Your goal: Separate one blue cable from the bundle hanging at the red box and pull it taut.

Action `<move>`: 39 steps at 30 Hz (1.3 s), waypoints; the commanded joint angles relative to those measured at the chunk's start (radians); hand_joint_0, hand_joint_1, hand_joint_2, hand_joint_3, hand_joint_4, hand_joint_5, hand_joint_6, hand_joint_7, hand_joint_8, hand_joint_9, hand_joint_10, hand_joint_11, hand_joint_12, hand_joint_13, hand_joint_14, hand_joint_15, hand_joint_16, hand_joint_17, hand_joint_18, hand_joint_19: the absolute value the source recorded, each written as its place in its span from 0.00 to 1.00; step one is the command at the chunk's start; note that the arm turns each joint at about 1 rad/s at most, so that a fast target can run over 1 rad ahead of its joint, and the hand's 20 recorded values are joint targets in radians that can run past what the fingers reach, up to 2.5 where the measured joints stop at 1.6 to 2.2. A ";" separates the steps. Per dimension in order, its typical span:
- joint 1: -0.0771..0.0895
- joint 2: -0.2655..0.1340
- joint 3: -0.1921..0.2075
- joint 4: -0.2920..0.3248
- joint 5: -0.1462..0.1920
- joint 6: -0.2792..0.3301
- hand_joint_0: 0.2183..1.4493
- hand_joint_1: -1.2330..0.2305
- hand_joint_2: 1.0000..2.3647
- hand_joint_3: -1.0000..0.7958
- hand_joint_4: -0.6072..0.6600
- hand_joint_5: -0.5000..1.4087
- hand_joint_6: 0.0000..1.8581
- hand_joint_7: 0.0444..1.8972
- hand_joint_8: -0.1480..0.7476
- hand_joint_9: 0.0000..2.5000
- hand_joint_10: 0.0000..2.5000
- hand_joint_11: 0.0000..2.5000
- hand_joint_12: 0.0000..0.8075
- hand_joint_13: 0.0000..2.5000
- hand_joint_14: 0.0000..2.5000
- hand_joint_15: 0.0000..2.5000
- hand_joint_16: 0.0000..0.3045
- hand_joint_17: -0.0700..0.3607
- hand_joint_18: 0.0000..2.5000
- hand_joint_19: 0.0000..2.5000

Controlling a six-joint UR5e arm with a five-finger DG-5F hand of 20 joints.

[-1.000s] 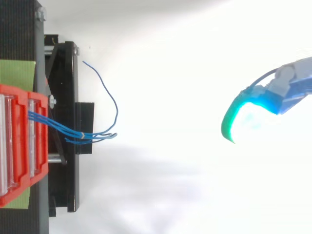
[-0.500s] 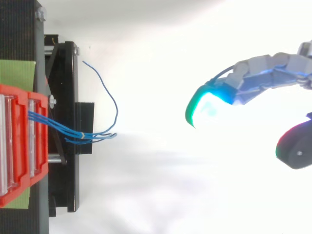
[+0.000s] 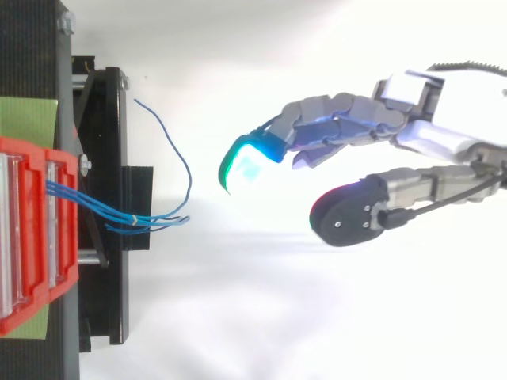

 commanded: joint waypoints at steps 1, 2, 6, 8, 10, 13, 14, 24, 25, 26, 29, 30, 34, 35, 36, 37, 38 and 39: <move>0.005 -0.007 0.022 0.004 0.030 -0.040 0.27 0.51 0.00 0.28 0.65 0.15 0.27 0.41 0.42 0.19 0.00 0.07 0.40 0.15 0.00 0.05 0.15 0.40 0.17 0.18; 0.005 -0.007 0.024 0.004 0.037 -0.051 0.27 0.51 0.00 0.28 0.65 0.15 0.27 0.41 0.42 0.19 0.00 0.08 0.40 0.15 0.00 0.05 0.15 0.40 0.17 0.18; 0.014 -0.007 0.025 0.051 0.094 -0.107 0.27 0.51 0.00 0.28 0.65 0.15 0.27 0.41 0.42 0.19 0.00 0.07 0.39 0.14 0.00 0.05 0.15 0.40 0.17 0.18; 0.014 -0.007 0.024 0.056 0.099 -0.115 0.27 0.51 0.00 0.28 0.65 0.15 0.27 0.41 0.42 0.19 0.00 0.08 0.40 0.15 0.00 0.04 0.15 0.40 0.17 0.18; 0.019 -0.007 0.025 0.065 0.114 -0.141 0.27 0.51 0.00 0.28 0.65 0.15 0.27 0.41 0.42 0.19 0.00 0.08 0.39 0.15 0.00 0.05 0.15 0.40 0.17 0.18; 0.026 -0.023 0.025 0.070 0.123 -0.146 0.27 0.51 0.00 0.28 0.65 0.15 0.27 0.41 0.42 0.19 0.00 0.08 0.39 0.15 0.00 0.05 0.15 0.40 0.17 0.18; 0.028 -0.032 0.030 0.070 0.123 -0.141 0.27 0.51 0.00 0.28 0.65 0.15 0.27 0.41 0.42 0.19 0.00 0.08 0.39 0.15 0.00 0.05 0.15 0.40 0.17 0.18; 0.028 -0.158 0.162 0.050 0.112 -0.081 0.27 0.51 0.00 0.28 0.65 0.15 0.27 0.41 0.42 0.19 0.00 0.08 0.39 0.14 0.00 0.04 0.15 0.40 0.17 0.18; 0.028 -0.168 0.176 0.051 0.112 -0.083 0.27 0.51 0.00 0.28 0.65 0.15 0.27 0.41 0.42 0.19 0.00 0.08 0.39 0.14 0.00 0.04 0.15 0.40 0.17 0.18; 0.028 -0.175 0.183 0.050 0.112 -0.083 0.27 0.51 0.00 0.28 0.66 0.15 0.27 0.41 0.42 0.19 0.00 0.08 0.39 0.14 0.00 0.04 0.15 0.39 0.17 0.18; 0.029 -0.195 0.196 0.059 0.105 -0.084 0.27 0.51 0.00 0.28 0.65 0.15 0.27 0.41 0.42 0.20 0.00 0.08 0.39 0.14 0.00 0.04 0.15 0.39 0.17 0.18; 0.029 -0.198 0.199 0.062 0.105 -0.083 0.27 0.51 0.00 0.28 0.66 0.15 0.27 0.41 0.42 0.20 0.00 0.08 0.39 0.14 0.00 0.04 0.15 0.40 0.17 0.18; 0.032 -0.210 0.202 0.093 0.089 -0.084 0.24 0.51 0.00 0.28 0.66 0.15 0.27 0.41 0.43 0.20 0.00 0.08 0.41 0.15 0.00 0.04 0.15 0.41 0.18 0.18; 0.034 -0.210 0.202 0.093 0.088 -0.086 0.22 0.50 0.00 0.28 0.67 0.15 0.27 0.42 0.44 0.20 0.00 0.08 0.42 0.15 0.00 0.04 0.16 0.42 0.18 0.18; 0.037 -0.210 0.202 0.093 0.089 -0.086 0.21 0.49 0.00 0.28 0.68 0.16 0.27 0.42 0.45 0.20 0.00 0.08 0.43 0.16 0.00 0.05 0.16 0.42 0.20 0.18; 0.039 -0.210 0.202 0.093 0.089 -0.086 0.20 0.49 0.00 0.28 0.68 0.16 0.27 0.42 0.46 0.21 0.00 0.08 0.43 0.17 0.00 0.05 0.17 0.43 0.20 0.18; 0.043 -0.210 0.202 0.091 0.086 -0.087 0.20 0.48 0.00 0.28 0.69 0.16 0.27 0.43 0.46 0.22 0.00 0.09 0.43 0.17 0.00 0.05 0.17 0.43 0.20 0.18; 0.045 -0.210 0.202 0.097 0.085 -0.090 0.19 0.45 0.00 0.28 0.70 0.16 0.27 0.43 0.47 0.22 0.00 0.09 0.44 0.18 0.00 0.05 0.17 0.43 0.21 0.17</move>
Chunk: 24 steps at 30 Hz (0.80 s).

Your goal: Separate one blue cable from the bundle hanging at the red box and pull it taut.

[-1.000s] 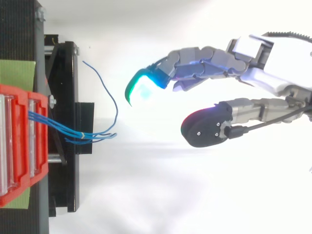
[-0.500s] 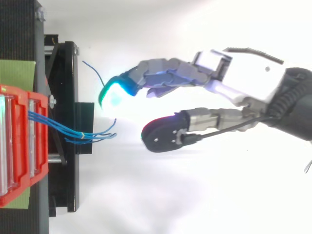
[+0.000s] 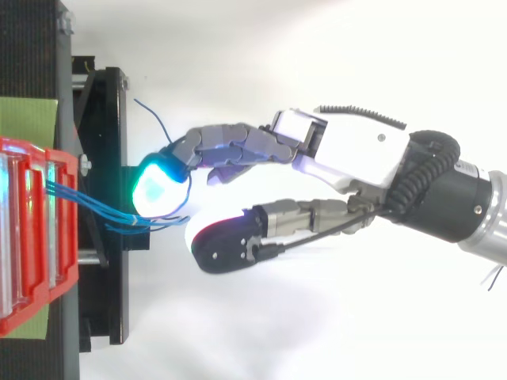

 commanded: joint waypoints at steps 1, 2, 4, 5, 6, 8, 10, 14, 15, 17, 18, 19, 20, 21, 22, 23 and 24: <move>0.007 -0.001 0.001 0.008 -0.005 -0.006 0.18 0.44 0.00 0.28 0.70 0.16 0.27 0.43 0.47 0.22 0.00 0.10 0.44 0.18 0.00 0.05 0.17 0.43 0.21 0.17; 0.008 -0.001 0.001 0.008 -0.005 -0.007 0.18 0.43 0.00 0.28 0.70 0.16 0.27 0.43 0.47 0.23 0.00 0.10 0.44 0.18 0.00 0.06 0.17 0.43 0.22 0.17; 0.011 -0.001 0.001 0.008 -0.003 -0.009 0.20 0.40 0.00 0.28 0.70 0.16 0.27 0.43 0.47 0.23 0.00 0.10 0.43 0.19 0.00 0.06 0.16 0.42 0.22 0.17; 0.011 -0.001 0.001 0.008 -0.003 -0.009 0.20 0.39 0.00 0.28 0.69 0.16 0.27 0.43 0.46 0.23 0.00 0.10 0.43 0.19 0.00 0.06 0.16 0.42 0.21 0.17; 0.014 -0.001 0.001 0.008 0.000 -0.009 0.22 0.38 0.00 0.28 0.69 0.16 0.27 0.43 0.46 0.24 0.00 0.11 0.41 0.20 0.00 0.06 0.16 0.41 0.21 0.17; 0.016 -0.001 0.001 0.010 0.000 -0.009 0.24 0.37 0.00 0.28 0.69 0.16 0.27 0.44 0.45 0.24 0.00 0.11 0.40 0.20 0.00 0.07 0.15 0.40 0.21 0.17; 0.017 -0.001 0.001 0.010 -0.002 -0.009 0.25 0.37 0.00 0.28 0.69 0.16 0.27 0.44 0.44 0.24 0.00 0.11 0.39 0.20 0.00 0.07 0.14 0.39 0.21 0.18; 0.022 -0.001 0.008 0.011 0.001 -0.009 0.27 0.39 0.00 0.28 0.69 0.16 0.27 0.44 0.45 0.25 0.00 0.12 0.38 0.21 0.00 0.08 0.14 0.39 0.21 0.18; 0.022 -0.001 0.011 0.008 0.001 -0.009 0.27 0.41 0.00 0.28 0.69 0.17 0.27 0.44 0.44 0.25 0.00 0.12 0.39 0.21 0.00 0.08 0.14 0.39 0.21 0.18; 0.022 -0.001 0.016 0.008 0.001 -0.009 0.27 0.43 0.00 0.28 0.69 0.17 0.27 0.44 0.45 0.26 0.00 0.12 0.39 0.21 0.00 0.08 0.14 0.39 0.22 0.18; 0.022 -0.001 0.017 0.008 0.001 -0.009 0.27 0.43 0.00 0.28 0.69 0.17 0.27 0.44 0.45 0.26 0.00 0.12 0.39 0.22 0.00 0.08 0.14 0.38 0.22 0.18; 0.022 -0.001 0.017 0.008 0.001 -0.009 0.27 0.44 0.00 0.28 0.69 0.17 0.27 0.44 0.46 0.27 0.00 0.12 0.39 0.22 0.00 0.08 0.14 0.38 0.22 0.18; 0.022 -0.001 0.019 0.008 0.001 -0.009 0.27 0.44 0.00 0.28 0.69 0.17 0.27 0.45 0.46 0.27 0.00 0.12 0.39 0.22 0.00 0.08 0.14 0.38 0.22 0.18; 0.022 -0.001 0.019 0.008 0.001 -0.010 0.27 0.45 0.00 0.28 0.70 0.17 0.27 0.45 0.46 0.27 0.00 0.12 0.39 0.22 0.00 0.08 0.14 0.38 0.22 0.18; 0.022 -0.001 0.020 0.007 0.001 -0.010 0.27 0.45 0.00 0.28 0.70 0.17 0.27 0.45 0.46 0.27 0.00 0.12 0.39 0.22 0.00 0.08 0.14 0.38 0.22 0.18; 0.022 -0.001 0.022 0.008 0.001 -0.009 0.27 0.45 0.00 0.28 0.70 0.17 0.27 0.45 0.46 0.27 0.00 0.12 0.39 0.22 0.00 0.08 0.14 0.39 0.22 0.19; 0.022 -0.001 0.022 0.008 0.000 -0.009 0.27 0.46 0.00 0.28 0.70 0.17 0.27 0.45 0.46 0.28 0.00 0.12 0.39 0.22 0.00 0.08 0.14 0.39 0.23 0.19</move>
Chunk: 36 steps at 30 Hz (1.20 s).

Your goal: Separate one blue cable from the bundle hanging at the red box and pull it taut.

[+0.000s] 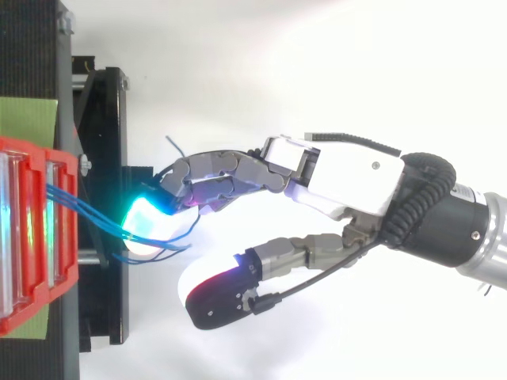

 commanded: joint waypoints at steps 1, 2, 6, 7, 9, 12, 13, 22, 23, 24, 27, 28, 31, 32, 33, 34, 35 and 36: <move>0.000 0.000 0.003 0.000 -0.001 0.000 0.27 0.46 0.00 0.28 0.70 0.17 0.27 0.45 0.46 0.28 0.00 0.13 0.39 0.22 0.00 0.08 0.14 0.39 0.23 0.19; 0.000 0.000 0.003 0.000 -0.001 0.000 0.27 0.46 0.00 0.28 0.70 0.17 0.27 0.45 0.46 0.28 0.00 0.13 0.39 0.23 0.00 0.08 0.14 0.39 0.23 0.19; 0.000 0.000 0.003 0.003 -0.003 0.002 0.27 0.46 0.00 0.28 0.71 0.17 0.27 0.46 0.46 0.28 0.00 0.13 0.39 0.23 0.00 0.08 0.14 0.39 0.23 0.19; 0.000 0.000 0.004 0.005 -0.004 0.002 0.27 0.46 0.00 0.28 0.71 0.17 0.27 0.46 0.46 0.28 0.00 0.13 0.39 0.23 0.00 0.08 0.14 0.39 0.23 0.19; -0.003 0.000 0.004 0.005 -0.004 0.003 0.27 0.46 0.00 0.28 0.71 0.17 0.27 0.46 0.46 0.29 0.00 0.13 0.39 0.23 0.00 0.08 0.14 0.39 0.23 0.19; -0.006 0.000 0.004 0.006 -0.006 0.003 0.27 0.46 0.00 0.28 0.71 0.18 0.27 0.46 0.46 0.29 0.00 0.13 0.39 0.23 0.00 0.08 0.14 0.39 0.23 0.19; -0.008 0.000 0.004 0.006 -0.006 0.005 0.28 0.46 0.00 0.28 0.71 0.18 0.27 0.46 0.46 0.29 0.00 0.13 0.39 0.23 0.00 0.08 0.14 0.39 0.23 0.19; -0.012 -0.005 0.013 0.008 -0.006 0.011 0.28 0.45 0.00 0.28 0.71 0.18 0.27 0.46 0.46 0.29 0.00 0.13 0.39 0.24 0.00 0.09 0.14 0.38 0.23 0.19; -0.012 -0.021 0.027 0.008 -0.006 0.013 0.28 0.45 0.00 0.28 0.71 0.18 0.27 0.46 0.47 0.29 0.00 0.14 0.39 0.24 0.00 0.09 0.14 0.38 0.23 0.19; -0.014 -0.034 0.050 0.000 -0.009 0.022 0.28 0.45 0.00 0.28 0.71 0.18 0.27 0.46 0.46 0.29 0.00 0.14 0.39 0.24 0.00 0.09 0.14 0.38 0.23 0.19; -0.015 -0.074 0.102 -0.027 -0.037 0.063 0.28 0.45 0.00 0.28 0.71 0.18 0.27 0.46 0.47 0.29 0.00 0.13 0.39 0.24 0.00 0.09 0.14 0.38 0.23 0.19; -0.014 -0.074 0.102 -0.032 -0.038 0.066 0.28 0.45 0.00 0.28 0.71 0.18 0.27 0.46 0.47 0.29 0.00 0.14 0.39 0.24 0.00 0.09 0.14 0.38 0.23 0.19; -0.011 -0.074 0.102 -0.050 -0.038 0.069 0.28 0.45 0.00 0.28 0.71 0.18 0.27 0.47 0.47 0.30 0.00 0.14 0.39 0.24 0.00 0.09 0.14 0.38 0.23 0.19; -0.011 -0.074 0.102 -0.052 -0.038 0.069 0.28 0.45 0.00 0.28 0.71 0.18 0.27 0.47 0.47 0.30 0.01 0.14 0.39 0.24 0.00 0.09 0.14 0.38 0.23 0.19; -0.011 -0.074 0.102 -0.052 -0.038 0.069 0.28 0.46 0.00 0.28 0.71 0.18 0.27 0.47 0.47 0.30 0.01 0.14 0.39 0.24 0.00 0.09 0.14 0.38 0.23 0.19; -0.011 -0.074 0.102 -0.047 -0.040 0.069 0.29 0.46 0.00 0.28 0.71 0.18 0.27 0.47 0.47 0.30 0.01 0.14 0.39 0.24 0.00 0.09 0.14 0.38 0.23 0.19; -0.011 -0.074 0.102 -0.047 -0.040 0.069 0.29 0.46 0.00 0.28 0.71 0.18 0.27 0.48 0.47 0.30 0.00 0.14 0.39 0.24 0.00 0.09 0.14 0.38 0.23 0.19; -0.011 -0.074 0.102 -0.047 -0.040 0.069 0.29 0.47 0.00 0.28 0.71 0.18 0.27 0.48 0.47 0.30 0.00 0.14 0.39 0.24 0.00 0.09 0.14 0.38 0.23 0.19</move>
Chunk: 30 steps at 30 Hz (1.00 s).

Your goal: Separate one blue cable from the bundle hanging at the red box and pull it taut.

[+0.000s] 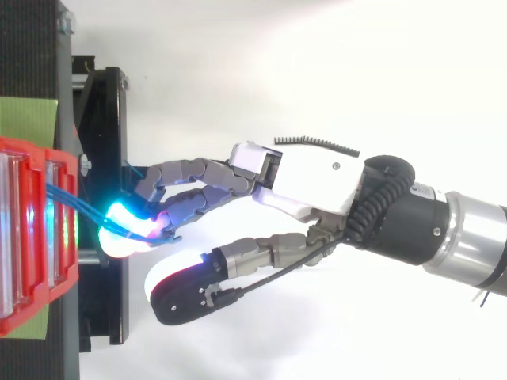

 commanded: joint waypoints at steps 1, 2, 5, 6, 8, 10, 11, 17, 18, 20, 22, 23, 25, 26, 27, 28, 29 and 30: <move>0.002 -0.001 0.001 0.001 -0.001 0.000 0.29 0.47 0.00 0.28 0.71 0.18 0.27 0.48 0.47 0.30 0.00 0.14 0.39 0.24 0.00 0.09 0.14 0.38 0.23 0.19; 0.002 -0.001 0.003 0.001 -0.001 -0.002 0.29 0.48 0.00 0.28 0.71 0.18 0.27 0.48 0.47 0.30 0.00 0.14 0.38 0.24 0.00 0.09 0.14 0.38 0.23 0.19; 0.002 0.001 0.003 0.002 -0.001 -0.003 0.29 0.49 0.00 0.28 0.71 0.18 0.27 0.48 0.47 0.30 0.00 0.14 0.39 0.24 0.00 0.09 0.14 0.38 0.23 0.19; 0.002 -0.001 0.001 0.002 -0.001 -0.003 0.29 0.50 0.00 0.28 0.71 0.18 0.27 0.48 0.47 0.30 0.00 0.14 0.39 0.24 0.00 0.09 0.14 0.38 0.23 0.19; 0.000 -0.001 0.001 0.002 -0.001 -0.003 0.29 0.50 0.00 0.28 0.71 0.18 0.27 0.48 0.47 0.30 0.00 0.14 0.39 0.24 0.00 0.09 0.14 0.38 0.23 0.19; -0.003 -0.001 0.001 0.001 -0.007 0.003 0.29 0.50 0.00 0.28 0.71 0.18 0.27 0.48 0.47 0.30 0.00 0.14 0.39 0.24 0.00 0.09 0.14 0.38 0.23 0.19; -0.003 -0.001 0.003 -0.002 -0.007 0.006 0.29 0.50 0.00 0.28 0.71 0.18 0.27 0.48 0.47 0.30 0.00 0.14 0.39 0.24 0.00 0.09 0.14 0.38 0.24 0.19; -0.004 0.013 0.001 -0.005 -0.009 0.014 0.30 0.48 0.00 0.28 0.71 0.18 0.27 0.49 0.47 0.31 0.01 0.14 0.39 0.25 0.00 0.09 0.14 0.38 0.24 0.19; -0.004 0.015 0.003 -0.007 -0.009 0.014 0.30 0.47 0.00 0.28 0.71 0.18 0.27 0.49 0.47 0.31 0.00 0.14 0.39 0.25 0.00 0.09 0.14 0.38 0.24 0.19; -0.004 0.021 0.001 -0.010 -0.007 0.014 0.31 0.44 0.00 0.28 0.71 0.18 0.27 0.50 0.47 0.31 0.01 0.14 0.38 0.25 0.00 0.09 0.14 0.38 0.24 0.19; -0.004 0.025 0.001 -0.010 -0.009 0.014 0.30 0.43 0.00 0.28 0.70 0.18 0.27 0.51 0.47 0.31 0.01 0.14 0.38 0.25 0.00 0.09 0.14 0.38 0.24 0.19; -0.004 0.025 0.003 -0.010 -0.007 0.014 0.31 0.42 0.00 0.28 0.70 0.18 0.27 0.51 0.47 0.31 0.00 0.15 0.38 0.25 0.00 0.09 0.14 0.38 0.24 0.19; -0.004 0.027 0.001 -0.010 -0.009 0.014 0.31 0.40 0.00 0.28 0.70 0.18 0.27 0.52 0.47 0.31 0.00 0.15 0.38 0.25 0.00 0.09 0.13 0.38 0.24 0.18; -0.004 0.027 0.003 -0.010 -0.009 0.014 0.31 0.39 0.00 0.28 0.70 0.18 0.27 0.52 0.47 0.31 0.01 0.15 0.38 0.25 0.00 0.10 0.13 0.38 0.24 0.19; -0.004 0.027 0.001 -0.010 -0.006 0.014 0.31 0.39 0.00 0.28 0.70 0.19 0.27 0.52 0.46 0.31 0.00 0.15 0.38 0.25 0.00 0.09 0.13 0.37 0.24 0.19; -0.004 0.027 0.001 -0.010 -0.006 0.014 0.31 0.39 0.00 0.28 0.69 0.19 0.27 0.53 0.46 0.30 0.01 0.15 0.38 0.25 0.00 0.10 0.13 0.37 0.23 0.19; -0.004 0.027 0.003 -0.007 -0.006 0.014 0.31 0.38 0.00 0.28 0.69 0.19 0.27 0.53 0.46 0.30 0.01 0.15 0.38 0.25 0.00 0.10 0.13 0.37 0.23 0.19; -0.004 0.027 0.001 -0.010 -0.007 0.014 0.31 0.38 0.00 0.28 0.69 0.19 0.27 0.54 0.46 0.30 0.01 0.15 0.38 0.25 0.00 0.10 0.13 0.37 0.23 0.19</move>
